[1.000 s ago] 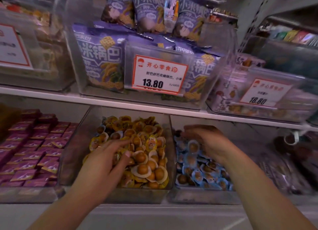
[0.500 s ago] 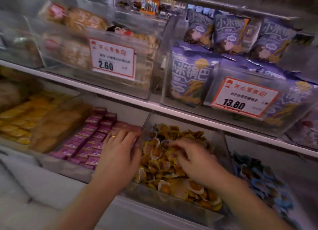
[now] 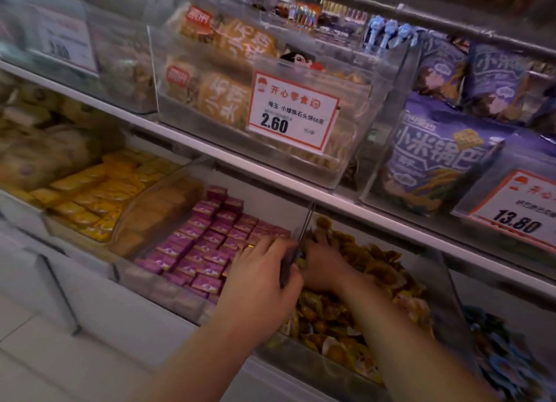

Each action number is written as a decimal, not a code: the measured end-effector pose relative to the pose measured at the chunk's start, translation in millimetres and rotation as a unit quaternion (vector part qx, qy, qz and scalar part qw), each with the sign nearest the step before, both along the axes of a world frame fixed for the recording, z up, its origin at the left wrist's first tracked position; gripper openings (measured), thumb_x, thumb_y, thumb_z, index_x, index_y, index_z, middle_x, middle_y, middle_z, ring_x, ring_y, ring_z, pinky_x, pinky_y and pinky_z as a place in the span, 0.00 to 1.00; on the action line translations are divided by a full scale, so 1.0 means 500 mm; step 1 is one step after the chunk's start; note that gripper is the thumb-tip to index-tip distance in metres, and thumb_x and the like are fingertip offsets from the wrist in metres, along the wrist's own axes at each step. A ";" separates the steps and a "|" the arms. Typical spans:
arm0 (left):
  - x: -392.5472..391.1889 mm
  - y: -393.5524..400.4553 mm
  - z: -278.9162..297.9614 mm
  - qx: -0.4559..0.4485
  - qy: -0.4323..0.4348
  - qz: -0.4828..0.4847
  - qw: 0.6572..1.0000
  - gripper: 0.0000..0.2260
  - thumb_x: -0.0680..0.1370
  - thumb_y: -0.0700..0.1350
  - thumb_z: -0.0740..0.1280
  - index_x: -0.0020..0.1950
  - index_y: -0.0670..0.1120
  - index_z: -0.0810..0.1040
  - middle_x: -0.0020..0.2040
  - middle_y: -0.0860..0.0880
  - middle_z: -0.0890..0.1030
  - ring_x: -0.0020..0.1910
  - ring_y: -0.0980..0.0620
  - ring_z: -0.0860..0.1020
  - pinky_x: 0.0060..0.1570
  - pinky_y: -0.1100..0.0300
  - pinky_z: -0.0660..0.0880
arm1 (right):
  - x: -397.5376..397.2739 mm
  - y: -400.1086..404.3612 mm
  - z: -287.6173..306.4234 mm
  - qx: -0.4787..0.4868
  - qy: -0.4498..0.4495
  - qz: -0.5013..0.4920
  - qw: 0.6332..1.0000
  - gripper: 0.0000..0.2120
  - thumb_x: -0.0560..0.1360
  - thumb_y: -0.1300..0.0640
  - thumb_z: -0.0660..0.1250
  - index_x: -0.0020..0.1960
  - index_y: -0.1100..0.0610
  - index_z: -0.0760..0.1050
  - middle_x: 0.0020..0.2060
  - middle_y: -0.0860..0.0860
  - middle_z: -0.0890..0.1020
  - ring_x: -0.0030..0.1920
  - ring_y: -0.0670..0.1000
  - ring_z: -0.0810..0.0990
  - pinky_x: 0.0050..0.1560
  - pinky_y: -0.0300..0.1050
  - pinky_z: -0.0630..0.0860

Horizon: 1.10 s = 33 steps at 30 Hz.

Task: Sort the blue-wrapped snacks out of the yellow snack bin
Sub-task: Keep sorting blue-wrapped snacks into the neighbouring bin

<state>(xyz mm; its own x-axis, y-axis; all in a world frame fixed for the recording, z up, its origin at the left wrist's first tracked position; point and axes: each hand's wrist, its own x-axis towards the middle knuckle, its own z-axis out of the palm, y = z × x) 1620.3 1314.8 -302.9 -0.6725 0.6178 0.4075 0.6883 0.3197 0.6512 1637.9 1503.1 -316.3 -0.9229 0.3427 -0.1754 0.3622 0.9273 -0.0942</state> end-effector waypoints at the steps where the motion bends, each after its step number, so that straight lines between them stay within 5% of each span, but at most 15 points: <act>1: 0.001 0.000 0.001 0.003 -0.003 -0.003 1.000 0.17 0.76 0.53 0.60 0.63 0.55 0.75 0.56 0.55 0.77 0.53 0.51 0.76 0.54 0.51 0.74 | 0.005 -0.002 0.005 -0.010 0.013 0.006 1.000 0.31 0.75 0.41 0.64 0.76 0.44 0.62 0.79 0.51 0.58 0.79 0.59 0.47 0.76 0.64 0.46; 7: 0.006 0.000 0.003 0.028 -0.014 0.001 1.000 0.17 0.75 0.51 0.61 0.63 0.55 0.75 0.55 0.56 0.77 0.52 0.53 0.76 0.52 0.54 0.74 | 0.017 -0.013 0.014 -0.094 0.000 0.002 0.996 0.23 0.72 0.44 0.67 0.66 0.45 0.73 0.65 0.51 0.78 0.67 0.55 0.74 0.67 0.53 0.69; 11: 0.009 0.004 -0.001 0.026 -0.018 -0.004 0.999 0.17 0.76 0.52 0.60 0.65 0.55 0.74 0.56 0.57 0.77 0.53 0.55 0.75 0.51 0.56 0.74 | 0.019 -0.016 0.008 -0.135 -0.001 -0.047 0.990 0.25 0.70 0.43 0.69 0.66 0.45 0.73 0.64 0.49 0.79 0.63 0.52 0.77 0.53 0.40 0.71; 14: 0.009 0.007 -0.007 0.030 -0.023 -0.004 0.999 0.17 0.76 0.53 0.60 0.64 0.55 0.74 0.56 0.58 0.78 0.53 0.57 0.75 0.51 0.59 0.72 | 0.020 -0.015 -0.003 -0.125 0.059 -0.068 0.988 0.18 0.65 0.41 0.66 0.52 0.44 0.79 0.53 0.49 0.84 0.53 0.51 0.82 0.45 0.39 0.72; 18: 0.009 0.013 -0.011 0.035 -0.025 0.005 0.999 0.17 0.75 0.53 0.60 0.63 0.55 0.74 0.55 0.58 0.79 0.53 0.56 0.76 0.50 0.59 0.73 | 0.023 -0.014 -0.020 -0.136 0.119 -0.102 0.978 0.18 0.66 0.40 0.66 0.47 0.50 0.82 0.46 0.50 0.84 0.46 0.51 0.82 0.43 0.42 0.77; 22: 0.006 0.017 -0.013 0.046 -0.014 0.014 0.999 0.15 0.75 0.51 0.64 0.62 0.53 0.76 0.54 0.56 0.79 0.52 0.54 0.77 0.49 0.59 0.72 | 0.035 0.002 -0.008 -0.184 0.183 -0.108 0.960 0.08 0.73 0.52 0.72 0.47 0.57 0.83 0.43 0.54 0.85 0.45 0.52 0.82 0.45 0.47 0.79; 26: 0.004 0.020 -0.006 0.086 0.004 0.012 0.996 0.12 0.75 0.45 0.67 0.58 0.53 0.78 0.53 0.58 0.77 0.51 0.56 0.76 0.49 0.55 0.74 | 0.079 0.007 0.048 -0.364 0.245 -0.154 0.885 0.06 0.72 0.57 0.75 0.49 0.52 0.83 0.43 0.49 0.86 0.43 0.43 0.84 0.42 0.38 0.79; 33: 0.085 0.051 0.012 0.171 0.054 -0.052 0.982 0.14 0.76 0.49 0.61 0.61 0.53 0.76 0.59 0.60 0.74 0.58 0.58 0.74 0.55 0.55 0.74 | 0.211 0.002 0.127 -0.543 0.317 -0.261 0.732 0.10 0.73 0.61 0.73 0.54 0.60 0.82 0.45 0.60 0.85 0.44 0.57 0.83 0.50 0.56 0.79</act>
